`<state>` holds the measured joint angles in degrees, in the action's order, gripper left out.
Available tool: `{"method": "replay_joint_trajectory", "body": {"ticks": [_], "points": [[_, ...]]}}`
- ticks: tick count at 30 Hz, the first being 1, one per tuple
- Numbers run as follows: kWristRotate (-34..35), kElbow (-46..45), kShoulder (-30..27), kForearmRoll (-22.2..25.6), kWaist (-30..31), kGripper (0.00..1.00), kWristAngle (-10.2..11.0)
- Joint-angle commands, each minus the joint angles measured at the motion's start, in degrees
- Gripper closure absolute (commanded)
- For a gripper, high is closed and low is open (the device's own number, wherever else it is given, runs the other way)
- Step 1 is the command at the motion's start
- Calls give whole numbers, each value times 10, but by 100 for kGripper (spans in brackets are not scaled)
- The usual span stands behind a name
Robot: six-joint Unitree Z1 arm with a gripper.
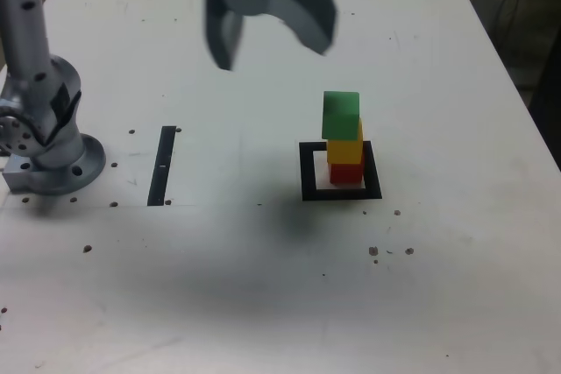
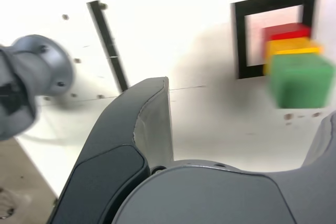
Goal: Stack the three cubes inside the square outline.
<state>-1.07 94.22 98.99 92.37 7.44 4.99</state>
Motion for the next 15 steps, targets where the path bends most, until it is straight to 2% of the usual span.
{"method": "replay_joint_trajectory", "body": {"ticks": [1,5,9,15], "points": [[-7,-18,-54,7,-7,1,-3],[-20,-79,-81,5,-24,1,-6],[-22,-162,-96,-7,-31,1,0],[-23,-279,-109,-65,-31,1,0]]}}
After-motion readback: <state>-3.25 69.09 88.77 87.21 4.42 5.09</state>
